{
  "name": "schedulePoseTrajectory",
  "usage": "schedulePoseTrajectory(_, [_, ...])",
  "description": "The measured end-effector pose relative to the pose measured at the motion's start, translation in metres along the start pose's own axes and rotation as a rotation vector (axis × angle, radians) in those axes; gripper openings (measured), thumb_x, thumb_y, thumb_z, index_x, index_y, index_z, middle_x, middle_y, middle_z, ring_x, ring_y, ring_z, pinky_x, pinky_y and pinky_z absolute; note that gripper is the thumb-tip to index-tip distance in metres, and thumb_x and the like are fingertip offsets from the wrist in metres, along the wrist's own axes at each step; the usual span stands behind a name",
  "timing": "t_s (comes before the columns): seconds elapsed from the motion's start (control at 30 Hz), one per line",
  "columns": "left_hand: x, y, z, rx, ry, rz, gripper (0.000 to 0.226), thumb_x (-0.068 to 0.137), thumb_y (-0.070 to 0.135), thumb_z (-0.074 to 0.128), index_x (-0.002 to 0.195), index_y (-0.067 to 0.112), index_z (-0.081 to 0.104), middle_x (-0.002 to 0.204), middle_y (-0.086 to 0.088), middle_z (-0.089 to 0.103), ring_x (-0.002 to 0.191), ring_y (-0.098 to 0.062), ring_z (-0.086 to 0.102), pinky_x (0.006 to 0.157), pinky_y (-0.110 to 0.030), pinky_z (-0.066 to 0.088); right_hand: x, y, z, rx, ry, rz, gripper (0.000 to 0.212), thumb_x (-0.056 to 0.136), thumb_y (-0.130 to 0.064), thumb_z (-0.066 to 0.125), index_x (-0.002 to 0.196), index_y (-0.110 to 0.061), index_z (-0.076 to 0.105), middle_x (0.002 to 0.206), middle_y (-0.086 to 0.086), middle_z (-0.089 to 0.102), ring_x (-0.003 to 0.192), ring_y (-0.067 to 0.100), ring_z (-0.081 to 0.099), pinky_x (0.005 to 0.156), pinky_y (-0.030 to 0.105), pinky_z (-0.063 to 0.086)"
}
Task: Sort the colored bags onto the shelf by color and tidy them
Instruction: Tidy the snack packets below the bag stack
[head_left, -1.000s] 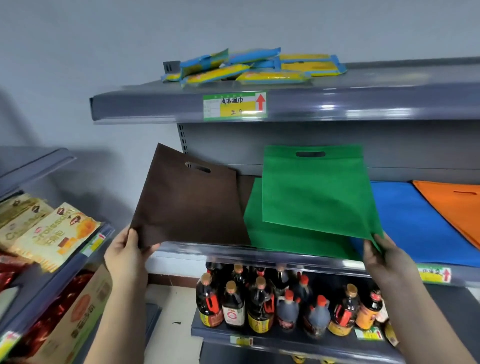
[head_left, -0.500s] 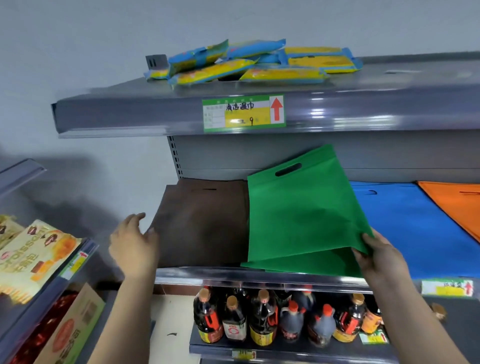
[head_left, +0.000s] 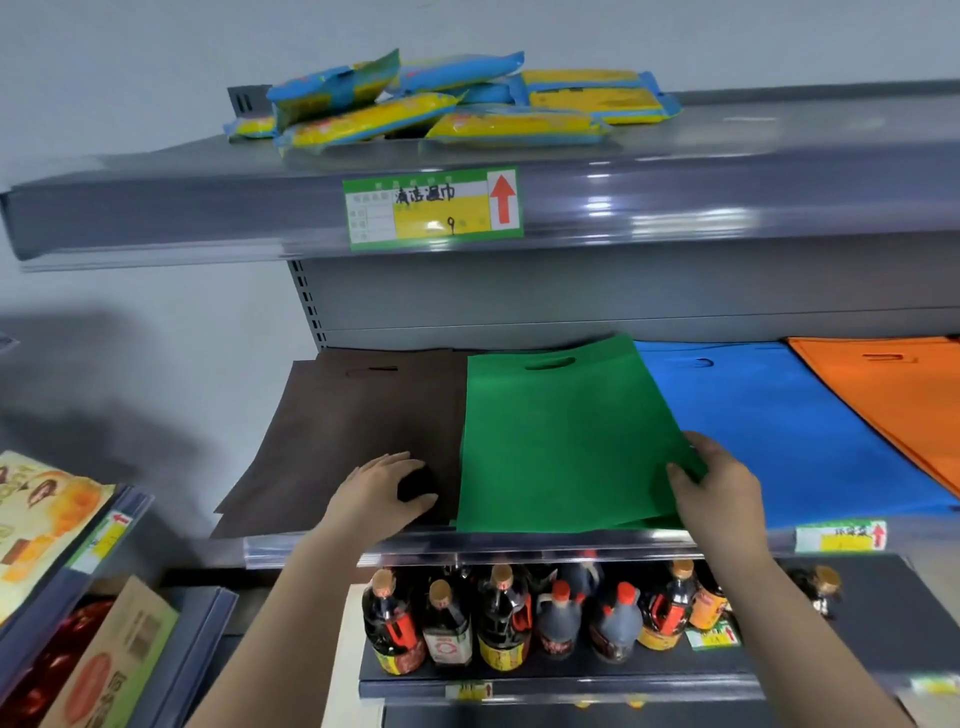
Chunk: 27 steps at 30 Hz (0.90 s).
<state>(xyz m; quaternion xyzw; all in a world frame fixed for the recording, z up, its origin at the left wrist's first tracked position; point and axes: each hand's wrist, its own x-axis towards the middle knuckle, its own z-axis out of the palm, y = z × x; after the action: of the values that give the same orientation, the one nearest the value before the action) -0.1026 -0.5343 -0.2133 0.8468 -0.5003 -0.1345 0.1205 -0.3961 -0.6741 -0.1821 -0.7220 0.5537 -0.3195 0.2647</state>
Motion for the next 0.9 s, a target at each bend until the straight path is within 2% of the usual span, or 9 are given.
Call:
schedulePoseTrajectory(0.07, [0.000,0.003,-0.004,-0.002,-0.031,0.012,0.053,0.090,0.044,0.055,0.140,0.030,0.042,0.151,0.009,0.034,0.138,-0.015,0.031,0.110,-0.036,0.032,0.001,0.004,0.001,-0.230,-0.083,-0.048,0.052,0.090,-0.007,0.058,0.139,-0.005,0.042,0.107,0.019,0.063,0.088,0.034,0.057,0.066,0.038,0.047])
schedulePoseTrajectory(0.1, [0.000,0.006,-0.006,0.017,-0.032,0.015,0.051,0.092,0.041,0.055,0.140,0.029,0.043,0.150,0.009,0.035,0.137,-0.015,0.033,0.109,-0.034,0.034,0.002,0.005,0.001,-0.376,-0.118,-0.073,0.056,0.090,-0.012,0.059,0.142,-0.006,0.039,0.124,0.017,0.057,0.111,0.036,0.050,0.084,0.042,0.045])
schedulePoseTrajectory(0.17, [-0.005,0.012,-0.008,0.086,0.004,0.032,0.047,0.094,0.039,0.052,0.139,0.027,0.044,0.147,0.009,0.039,0.133,-0.015,0.038,0.104,-0.030,0.037,0.001,0.001,0.001,-0.586,-0.163,-0.141,0.055,0.091,-0.022,0.056,0.143,-0.013,0.038,0.145,0.007,0.042,0.133,0.031,0.031,0.103,0.041,0.033])
schedulePoseTrajectory(0.33, [-0.046,0.030,-0.024,0.056,0.315,0.005,0.039,0.092,0.041,0.054,0.128,0.026,0.056,0.134,0.010,0.054,0.125,-0.015,0.045,0.096,-0.028,0.040,-0.006,-0.035,0.007,-0.607,-0.233,-0.395,0.046,0.095,-0.030,0.048,0.140,-0.021,0.043,0.146,-0.003,0.040,0.135,0.021,0.031,0.108,0.035,0.029])
schedulePoseTrajectory(0.5, [-0.106,0.015,-0.062,0.162,0.645,-0.068,0.036,0.081,0.033,0.062,0.110,0.013,0.069,0.112,-0.006,0.068,0.104,-0.033,0.061,0.084,-0.043,0.050,-0.027,-0.108,0.035,-0.548,-0.331,-0.760,0.045,0.098,-0.033,0.041,0.141,-0.023,0.039,0.146,-0.007,0.039,0.135,0.016,0.032,0.110,0.033,0.026])
schedulePoseTrajectory(0.63, [-0.160,-0.019,-0.097,0.357,0.719,-0.255,0.033,0.077,0.029,0.070,0.107,0.014,0.069,0.107,-0.005,0.069,0.098,-0.031,0.063,0.082,-0.044,0.050,-0.064,-0.185,0.067,-0.432,-0.389,-1.074,0.044,0.097,-0.033,0.041,0.140,-0.024,0.039,0.145,-0.007,0.040,0.133,0.016,0.032,0.105,0.030,0.026])
schedulePoseTrajectory(0.73, [-0.202,-0.051,-0.120,0.480,0.740,-0.408,0.037,0.076,0.038,0.053,0.099,0.015,0.069,0.097,-0.003,0.069,0.088,-0.031,0.065,0.075,-0.039,0.052,-0.098,-0.239,0.092,-0.352,-0.449,-1.267,0.042,0.098,-0.030,0.039,0.139,-0.022,0.039,0.143,-0.004,0.041,0.131,0.018,0.033,0.104,0.032,0.025])
schedulePoseTrajectory(0.83, [-0.244,-0.084,-0.140,0.562,0.793,-0.532,0.033,0.072,0.033,0.068,0.097,0.012,0.070,0.093,-0.007,0.070,0.085,-0.033,0.066,0.072,-0.042,0.053,-0.135,-0.289,0.116,-0.279,-0.478,-1.427,0.040,0.097,-0.030,0.040,0.136,-0.020,0.042,0.138,-0.003,0.044,0.128,0.020,0.036,0.101,0.032,0.027])
schedulePoseTrajectory(0.9, [-0.272,-0.104,-0.151,0.614,0.824,-0.599,0.032,0.072,0.034,0.064,0.094,0.011,0.070,0.092,-0.006,0.070,0.083,-0.032,0.066,0.071,-0.042,0.053,-0.161,-0.318,0.132,-0.236,-0.491,-1.513,0.039,0.097,-0.029,0.041,0.134,-0.019,0.044,0.137,-0.003,0.045,0.126,0.021,0.038,0.100,0.033,0.029])
